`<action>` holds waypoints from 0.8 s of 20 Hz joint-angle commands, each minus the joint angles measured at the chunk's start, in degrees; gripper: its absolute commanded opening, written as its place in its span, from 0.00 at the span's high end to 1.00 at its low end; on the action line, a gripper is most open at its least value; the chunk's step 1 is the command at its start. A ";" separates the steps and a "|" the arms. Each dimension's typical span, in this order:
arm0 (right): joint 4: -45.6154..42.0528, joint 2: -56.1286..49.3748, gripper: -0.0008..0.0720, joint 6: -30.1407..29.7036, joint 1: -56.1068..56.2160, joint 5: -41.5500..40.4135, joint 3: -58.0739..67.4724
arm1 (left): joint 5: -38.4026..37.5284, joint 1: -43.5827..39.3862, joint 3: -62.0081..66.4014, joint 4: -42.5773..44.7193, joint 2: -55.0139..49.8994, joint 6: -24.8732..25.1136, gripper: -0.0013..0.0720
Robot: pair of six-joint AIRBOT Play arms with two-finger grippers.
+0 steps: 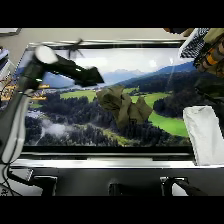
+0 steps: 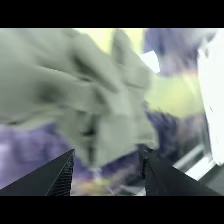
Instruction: Fold the clothes and pants, and hang the long-sleeved shirts on hangers.
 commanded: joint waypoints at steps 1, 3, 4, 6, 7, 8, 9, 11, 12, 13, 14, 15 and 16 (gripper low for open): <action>30.29 -8.83 0.46 -16.46 -11.28 5.42 -3.80 | -2.08 8.63 0.00 1.40 3.48 0.98 0.34; 33.92 -14.64 0.46 -20.11 -10.14 4.22 -8.31 | -2.19 10.99 -0.04 1.42 3.13 0.98 0.34; 35.50 -17.40 0.46 -22.10 -8.92 2.93 -10.19 | -2.19 11.72 -0.04 1.42 2.91 1.01 0.34; 36.00 -21.81 0.46 -24.87 -5.97 0.81 -12.22 | -2.21 12.50 -0.04 1.44 2.38 1.01 0.34; 35.58 -23.61 0.46 -25.16 -4.59 -0.13 -12.46 | -2.19 12.61 -0.04 1.55 2.10 1.01 0.34; 35.67 -25.24 0.46 -25.22 -3.06 -1.40 -12.46 | -2.16 12.61 -0.04 1.84 1.86 1.01 0.34; 35.71 -26.47 0.46 -25.22 -1.57 -2.89 -12.46 | -2.16 12.59 -0.04 2.27 1.57 1.01 0.34; 35.69 -27.78 0.46 -25.22 1.05 -5.97 -12.46 | -2.16 12.57 -0.07 2.69 0.98 0.98 0.34; 35.65 -28.09 0.46 -25.22 2.34 -7.67 -12.46 | -2.16 12.57 -0.04 2.69 0.70 0.98 0.34; 35.65 -28.28 0.46 -25.18 3.43 -9.38 -12.46 | -2.16 12.57 -0.04 2.71 0.46 1.01 0.34; 35.63 -28.48 0.46 -24.79 4.26 -10.84 -12.46 | -2.19 12.59 -0.04 2.71 0.22 0.98 0.34; 35.60 -28.81 0.46 -24.17 4.92 -12.13 -12.46 | -2.21 12.59 -0.04 2.71 -0.02 0.98 0.34; 35.85 -29.18 0.46 -23.89 5.22 -12.81 -12.46 | -2.23 12.59 -0.04 2.69 -0.28 0.98 0.34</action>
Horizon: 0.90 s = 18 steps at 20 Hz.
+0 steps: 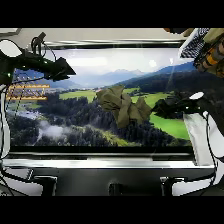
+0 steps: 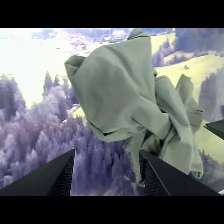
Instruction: Fold the clothes and pants, and hang the long-sleeved shirts on hangers.
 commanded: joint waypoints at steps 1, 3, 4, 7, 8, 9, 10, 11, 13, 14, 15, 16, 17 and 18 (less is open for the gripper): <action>0.63 -1.62 0.46 0.50 2.16 -4.72 -0.13 | -0.09 0.13 -0.02 0.15 -0.87 -0.02 0.34; 0.55 -1.92 0.46 0.90 2.14 -5.44 -0.13 | 0.52 0.24 0.00 0.31 -1.33 -0.02 0.34; 0.94 -2.05 0.46 1.20 2.19 -5.90 -0.13 | 0.81 0.50 -0.02 0.42 -1.73 -0.02 0.34; 3.04 -3.28 0.62 1.79 2.49 -5.49 -0.13 | 1.07 1.64 -0.42 0.52 -3.45 0.02 0.34; 2.99 -3.72 0.66 1.77 2.80 -5.05 -0.13 | 1.84 1.86 -1.29 0.55 -3.82 0.07 0.34; 2.29 -3.85 0.80 1.70 3.26 -4.61 -0.13 | 3.17 1.99 -2.49 0.55 -4.31 0.24 0.34; 1.95 -3.78 0.94 1.75 3.56 -4.28 -0.13 | 4.92 1.95 -4.04 0.48 -4.81 0.22 0.34; 1.86 -3.58 0.95 1.75 3.50 -3.85 -0.13 | 6.75 1.60 -5.86 0.00 -5.64 0.31 0.34; 1.16 -2.60 0.95 1.73 3.50 -3.06 -0.13 | 7.76 0.57 -7.28 -1.88 -8.85 2.62 0.34; 0.94 -1.95 0.95 1.75 3.50 -2.71 -0.13 | 8.15 -0.17 -7.28 -2.32 -10.88 2.86 0.34; 0.92 -1.22 0.95 1.75 3.50 -2.21 -0.13 | 9.01 -1.09 -7.28 -3.61 -12.94 3.30 0.34; 0.92 -0.46 0.94 1.75 3.50 -1.79 -0.13 | 10.27 -1.99 -7.26 -5.29 -14.75 4.02 0.34; 0.90 0.33 0.94 1.75 3.50 -1.44 -0.13 | 11.89 -3.04 -7.26 -7.23 -16.55 4.74 0.34; 0.90 0.94 0.94 1.81 3.50 -1.20 -0.13 | 13.27 -4.04 -7.26 -8.39 -17.94 4.72 0.34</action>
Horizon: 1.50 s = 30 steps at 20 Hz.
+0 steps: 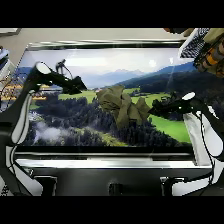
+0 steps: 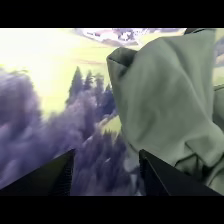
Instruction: Fold the clothes and pants, and hang the long-sleeved shirts on hangers.
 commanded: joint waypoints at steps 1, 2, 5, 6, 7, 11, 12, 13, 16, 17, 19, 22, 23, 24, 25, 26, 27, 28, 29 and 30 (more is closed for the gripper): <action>0.50 2.34 0.94 0.11 0.07 1.66 0.07 | 5.11 -3.26 -0.46 -4.72 -5.68 1.53 0.34; 0.52 2.86 0.94 0.11 0.07 1.90 0.07 | 5.99 -4.24 -0.46 -4.76 -6.71 1.51 0.34; 0.48 4.07 0.94 0.07 0.07 2.84 0.07 | 8.59 -6.51 -0.39 -4.85 -8.90 1.25 0.35; 0.50 4.42 0.94 0.07 0.07 3.06 0.07 | 9.70 -7.02 -0.39 -4.85 -9.27 1.05 0.37; 0.48 4.76 0.94 0.07 0.09 3.13 0.07 | 10.80 -7.21 -0.39 -4.87 -9.49 0.61 0.37; 0.48 6.23 0.94 0.07 0.07 3.23 0.07 | 14.56 -7.30 -0.37 -4.90 -9.53 -1.33 0.95; 0.48 6.84 0.95 0.04 0.07 3.08 0.07 | 14.88 -7.15 -0.35 -4.92 -9.44 -1.79 0.96; 0.46 7.65 0.95 0.02 0.07 2.71 0.07 | 14.93 -6.97 -0.33 -5.18 -9.16 -1.75 0.96; 0.02 13.44 0.95 -1.73 0.07 -0.57 0.09 | 14.51 -5.35 -0.33 -5.07 -5.53 -1.75 0.97; -0.81 16.61 0.95 -1.70 0.07 -2.69 0.09 | 14.58 -4.52 -0.33 -4.81 -3.30 -1.75 0.97; -4.44 24.30 0.95 0.28 0.07 -6.73 1.20 | 14.60 -2.58 -0.13 -1.95 2.91 -1.77 0.97; -10.32 36.11 0.95 3.43 0.07 -8.90 5.88 | 13.35 -0.11 -0.02 1.51 15.32 -1.77 0.97; -12.20 39.69 0.95 4.31 0.07 -8.68 7.76 | 12.70 0.50 0.00 2.29 19.58 -1.79 0.97; -14.36 43.54 0.95 5.53 0.07 -8.55 9.64 | 11.98 0.98 0.02 3.28 24.24 -1.77 0.97; -16.52 47.30 0.95 6.86 0.07 -8.55 11.34 | 11.15 1.40 0.02 4.46 28.92 -1.81 0.97; -18.43 50.66 0.95 8.00 0.07 -8.26 12.81 | 10.19 1.62 0.02 5.20 33.05 -1.81 0.97; -20.02 53.86 0.95 8.92 0.07 -7.80 14.10 | 8.90 1.79 0.02 6.36 37.35 -2.19 0.97; -21.31 57.18 0.95 9.31 0.07 -7.43 15.15 | 7.45 1.79 0.02 7.91 41.13 -3.45 0.97; -21.88 60.06 0.95 9.31 0.07 -7.26 15.87 | 5.73 1.79 0.02 9.79 44.94 -5.18 0.97; -22.71 62.93 0.95 10.10 0.07 -7.26 16.37 | 4.15 1.79 0.02 11.43 48.11 -6.58 0.97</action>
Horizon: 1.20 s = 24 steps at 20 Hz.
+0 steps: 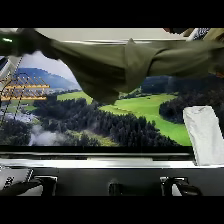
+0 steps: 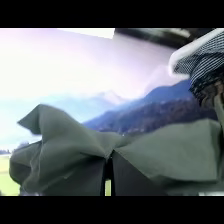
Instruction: Fold the clothes and pants, and hang the long-sleeved shirts on hangers.
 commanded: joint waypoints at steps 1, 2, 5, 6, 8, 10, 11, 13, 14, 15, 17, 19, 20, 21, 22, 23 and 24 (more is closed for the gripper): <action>-5.53 11.04 0.95 4.22 0.02 0.11 3.06 | -5.79 0.44 0.00 7.10 13.64 -4.61 0.97; -6.78 12.85 0.95 6.25 0.02 0.11 3.39 | -6.82 0.44 0.00 9.05 16.33 -6.08 0.97; -8.07 15.13 0.95 9.70 0.02 0.11 4.31 | -7.61 0.44 0.00 14.80 22.27 -9.53 0.97; -7.85 14.84 0.95 10.86 0.02 0.70 4.31 | -7.61 0.44 0.00 16.24 23.17 -9.99 0.97; -6.82 12.44 0.95 12.46 0.02 4.50 4.28 | -8.13 0.44 -0.04 17.84 22.62 -9.81 0.97; -4.07 7.63 0.95 12.61 0.02 10.86 4.28 | -8.68 0.39 -0.94 17.92 19.34 -8.13 0.97; -2.40 4.17 0.95 12.59 0.04 14.34 4.22 | -8.68 0.09 -2.14 17.92 16.94 -6.62 0.97; 0.63 -3.39 0.95 12.59 0.04 19.47 2.95 | -8.66 0.07 -5.44 17.90 10.99 -5.09 0.97; 1.62 -7.39 0.95 12.59 0.04 21.09 2.08 | -8.61 0.07 -7.48 17.90 7.21 -4.44 0.96; 1.99 -11.74 0.95 12.55 0.04 21.73 0.90 | -8.35 0.07 -9.25 17.88 3.37 -4.31 0.96; 1.40 -20.06 0.95 11.58 0.04 20.22 -1.57 | -6.60 0.07 -12.52 17.18 -5.57 -4.33 0.96; 1.44 -28.22 0.95 11.47 0.04 16.35 -3.50 | -4.42 0.07 -13.55 14.27 -15.17 -4.28 0.96; 1.68 -32.00 0.95 11.52 0.04 14.64 -3.80 | -3.13 0.07 -13.51 11.78 -19.61 -4.11 0.96; 1.99 -35.91 0.95 11.52 0.04 12.74 -3.78 | -1.60 0.07 -13.51 8.63 -23.98 -3.28 0.96; 2.71 -39.30 0.95 11.93 0.04 10.88 -3.78 | -0.22 0.09 -13.51 5.33 -27.58 -1.79 0.96; 3.74 -41.99 0.95 11.96 0.04 9.09 -3.78 | 1.01 0.09 -13.49 2.23 -30.77 -0.83 0.96; 4.72 -44.19 0.95 11.98 0.04 7.63 -3.78 | 1.55 0.09 -13.46 -0.44 -33.33 0.07 0.96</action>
